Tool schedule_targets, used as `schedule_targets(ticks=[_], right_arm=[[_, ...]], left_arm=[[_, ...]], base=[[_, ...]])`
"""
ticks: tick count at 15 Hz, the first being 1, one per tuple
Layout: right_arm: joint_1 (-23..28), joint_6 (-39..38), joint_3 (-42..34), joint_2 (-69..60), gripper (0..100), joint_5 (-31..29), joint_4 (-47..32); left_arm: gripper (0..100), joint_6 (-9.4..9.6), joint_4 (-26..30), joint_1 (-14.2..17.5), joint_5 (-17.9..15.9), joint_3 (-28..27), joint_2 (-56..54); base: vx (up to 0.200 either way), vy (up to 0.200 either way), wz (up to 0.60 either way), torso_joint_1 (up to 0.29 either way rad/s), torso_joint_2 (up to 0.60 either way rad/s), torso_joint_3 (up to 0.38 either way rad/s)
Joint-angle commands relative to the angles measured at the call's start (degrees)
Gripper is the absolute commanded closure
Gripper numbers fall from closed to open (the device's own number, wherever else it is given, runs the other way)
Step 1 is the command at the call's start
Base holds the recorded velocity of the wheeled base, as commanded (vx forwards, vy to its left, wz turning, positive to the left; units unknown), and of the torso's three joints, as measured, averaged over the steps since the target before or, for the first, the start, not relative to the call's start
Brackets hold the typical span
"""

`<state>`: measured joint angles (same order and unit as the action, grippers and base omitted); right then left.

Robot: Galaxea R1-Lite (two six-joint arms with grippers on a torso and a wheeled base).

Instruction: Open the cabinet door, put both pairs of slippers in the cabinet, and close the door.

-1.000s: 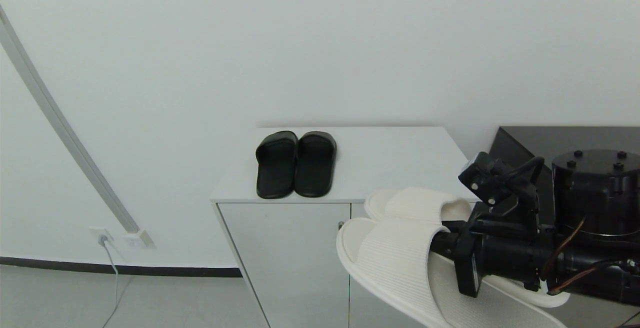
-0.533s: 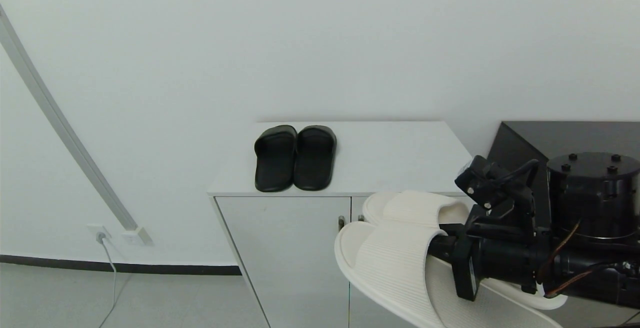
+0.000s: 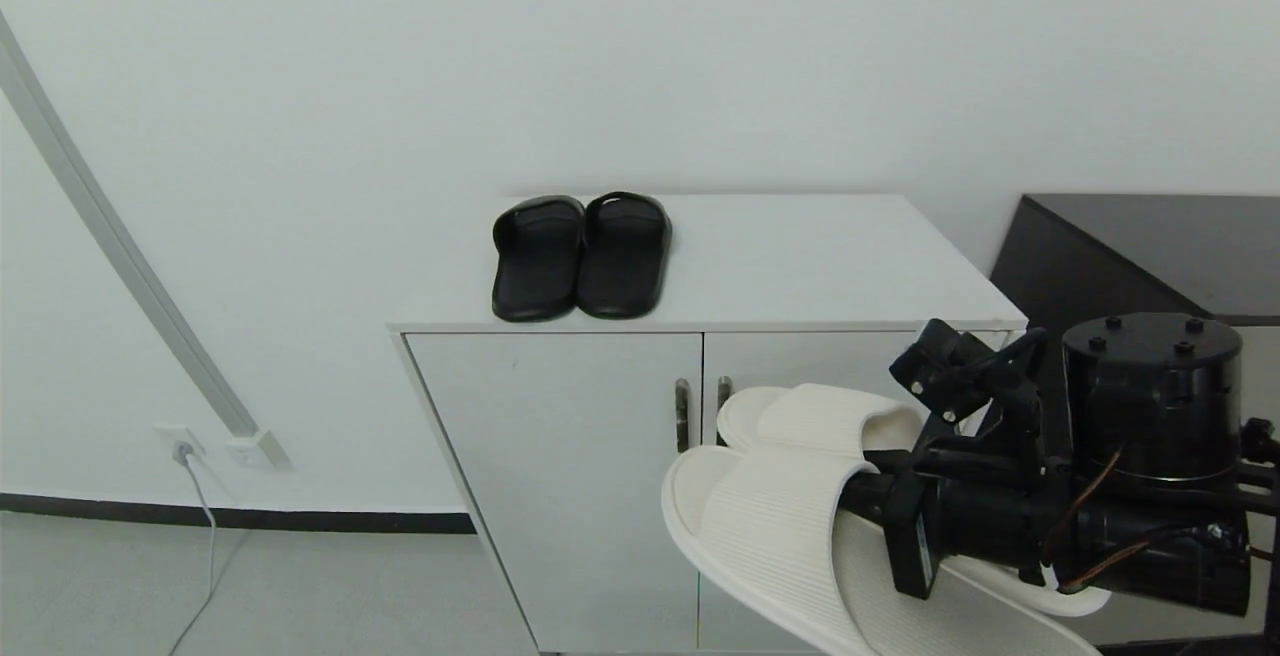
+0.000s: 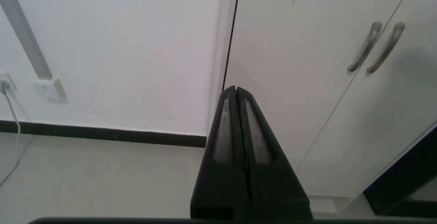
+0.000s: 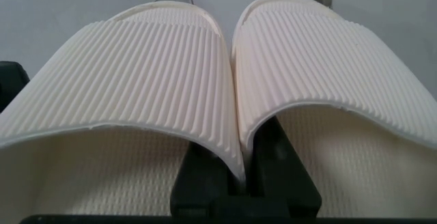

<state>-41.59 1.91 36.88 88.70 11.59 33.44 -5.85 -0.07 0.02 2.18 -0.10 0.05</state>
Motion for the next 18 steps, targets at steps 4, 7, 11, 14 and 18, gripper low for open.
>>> schedule_targets(ticks=[4, 7, 11, 14, 18], right_arm=[[0.02, -0.07, -0.58, 1.48, 100, -0.08, 1.01], [0.02, -0.07, -0.84, 2.44, 100, -0.08, 1.98], [0.02, 0.02, -2.42, 2.36, 100, 0.01, 2.77], [0.02, 0.37, -3.30, 2.00, 100, 0.01, 3.39], [-0.07, 0.37, -3.65, 1.48, 100, 0.01, 3.65]], left_arm=[[100, -0.04, -0.01, 0.06, 0.02, 0.01, 0.04], [0, 0.05, -0.01, 0.06, 0.02, 0.01, 0.04], [0, 0.05, -0.01, 0.06, 0.02, 0.01, 0.04], [0, 0.14, -0.01, -0.02, -0.07, 0.01, -0.05], [0, 1.11, -0.01, 0.06, -0.16, 0.01, 0.04]], base=[[0.000, 0.000, 0.00, -0.191, 0.51, 0.317], [0.000, 0.000, 0.00, -0.167, 0.49, 0.325], [0.000, 0.000, 0.00, -0.139, 0.47, 0.332], [0.000, 0.000, 0.00, -0.108, 0.46, 0.346], [0.000, 0.000, 0.00, -0.062, 0.45, 0.382]])
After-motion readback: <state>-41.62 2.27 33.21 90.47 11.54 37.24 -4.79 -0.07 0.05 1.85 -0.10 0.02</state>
